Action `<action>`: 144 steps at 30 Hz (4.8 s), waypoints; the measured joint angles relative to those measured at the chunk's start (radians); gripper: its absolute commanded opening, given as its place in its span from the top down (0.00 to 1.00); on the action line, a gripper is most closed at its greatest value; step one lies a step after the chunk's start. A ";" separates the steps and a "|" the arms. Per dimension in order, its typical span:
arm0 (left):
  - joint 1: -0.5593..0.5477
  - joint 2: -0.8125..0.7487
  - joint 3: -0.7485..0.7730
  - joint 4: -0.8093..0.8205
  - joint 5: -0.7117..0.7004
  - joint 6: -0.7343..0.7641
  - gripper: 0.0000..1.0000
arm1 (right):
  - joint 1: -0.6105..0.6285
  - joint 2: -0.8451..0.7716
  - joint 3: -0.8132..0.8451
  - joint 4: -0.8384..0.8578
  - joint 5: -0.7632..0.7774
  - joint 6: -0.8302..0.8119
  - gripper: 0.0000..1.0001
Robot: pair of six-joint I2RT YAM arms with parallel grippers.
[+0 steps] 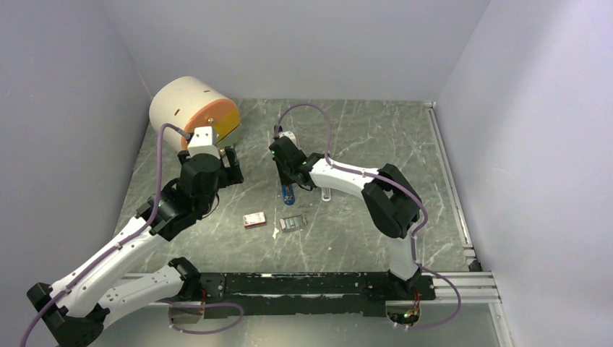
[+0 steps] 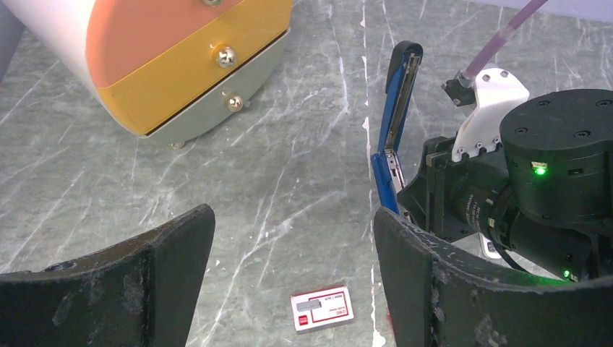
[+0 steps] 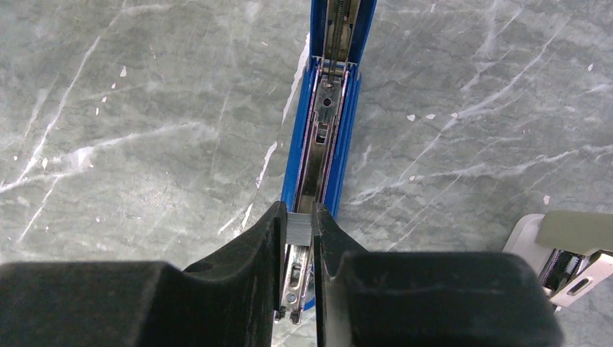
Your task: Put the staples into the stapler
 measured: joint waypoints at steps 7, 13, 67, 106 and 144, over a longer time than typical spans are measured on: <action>0.000 0.002 0.000 0.000 0.000 0.000 0.14 | 0.000 0.005 0.000 -0.001 0.000 0.000 0.80; 0.000 0.002 0.000 0.000 0.000 0.000 0.14 | 0.000 0.005 0.000 -0.004 0.006 -0.001 0.80; 0.000 0.008 0.000 0.000 0.000 0.000 0.15 | 0.000 -0.012 0.012 -0.039 -0.032 -0.015 0.61; 0.000 -0.044 -0.010 0.001 0.036 -0.009 0.15 | 0.193 -0.188 -0.238 -0.251 -0.051 0.187 0.57; 0.000 -0.037 -0.011 0.001 0.047 -0.009 0.15 | 0.199 -0.116 -0.189 -0.245 -0.010 0.261 0.80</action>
